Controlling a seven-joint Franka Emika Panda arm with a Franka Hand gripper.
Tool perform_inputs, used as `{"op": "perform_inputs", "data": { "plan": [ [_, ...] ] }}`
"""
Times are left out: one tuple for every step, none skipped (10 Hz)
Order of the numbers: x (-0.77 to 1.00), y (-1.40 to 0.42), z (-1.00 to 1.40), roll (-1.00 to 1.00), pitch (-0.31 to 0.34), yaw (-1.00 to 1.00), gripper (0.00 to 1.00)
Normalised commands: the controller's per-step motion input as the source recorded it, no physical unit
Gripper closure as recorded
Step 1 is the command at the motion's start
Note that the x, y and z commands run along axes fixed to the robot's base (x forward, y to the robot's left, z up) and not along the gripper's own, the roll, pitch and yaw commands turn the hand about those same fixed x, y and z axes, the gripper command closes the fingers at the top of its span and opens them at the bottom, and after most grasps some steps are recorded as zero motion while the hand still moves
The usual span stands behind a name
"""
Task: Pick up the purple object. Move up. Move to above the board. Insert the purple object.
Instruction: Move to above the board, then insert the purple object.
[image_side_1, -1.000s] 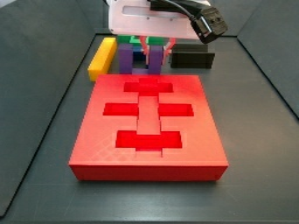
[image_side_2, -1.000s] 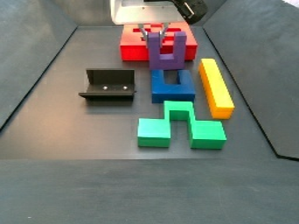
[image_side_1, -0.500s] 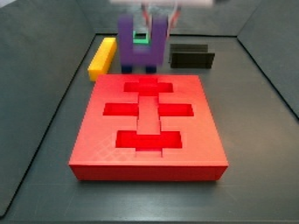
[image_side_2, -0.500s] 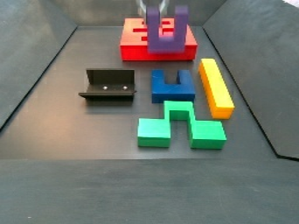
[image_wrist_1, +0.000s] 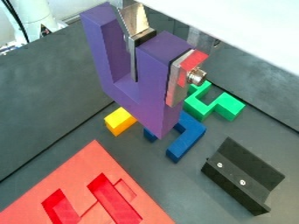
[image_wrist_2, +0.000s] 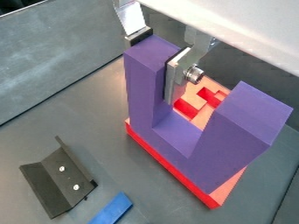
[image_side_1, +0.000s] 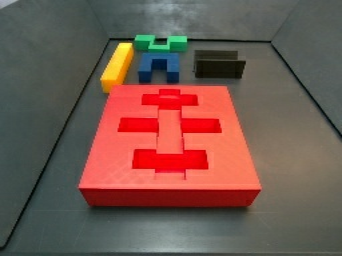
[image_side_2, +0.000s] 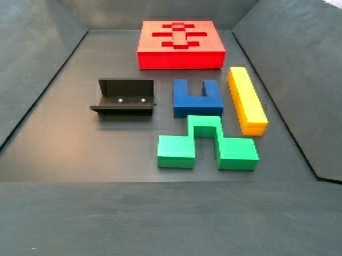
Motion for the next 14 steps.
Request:
{"op": "perform_inputs", "data": {
  "plan": [
    [-0.24,-1.40,0.42,0.13,0.132,-0.13,1.00],
    [-0.26,-1.40,0.40,0.16,0.132,-0.13,1.00],
    [-0.24,-1.40,0.41,0.16,0.084,-0.05,1.00],
    [-0.09,-0.74,0.22,0.08,0.096,-0.02,1.00],
    [-0.03,-0.41,0.13,0.07,0.093,-0.01,1.00],
    [0.02,-0.24,0.08,0.05,0.089,0.00,1.00],
    [0.02,0.00,0.00,0.00,0.000,0.00,1.00],
    [0.16,-0.13,-0.18,0.00,-0.034,-0.10,1.00],
    [0.38,-0.15,-0.34,0.00,-0.129,-0.13,1.00],
    [0.63,-0.21,-0.37,-0.06,-0.193,-0.13,1.00],
    [0.71,-0.28,-0.40,-0.06,-0.197,-0.14,1.00],
    [0.69,-0.32,-0.44,-0.04,-0.203,-0.14,1.00],
    [0.59,-0.35,-0.52,-0.01,-0.207,-0.08,1.00],
    [0.48,-0.49,-0.55,0.04,-0.139,0.00,1.00]
  ]
}}
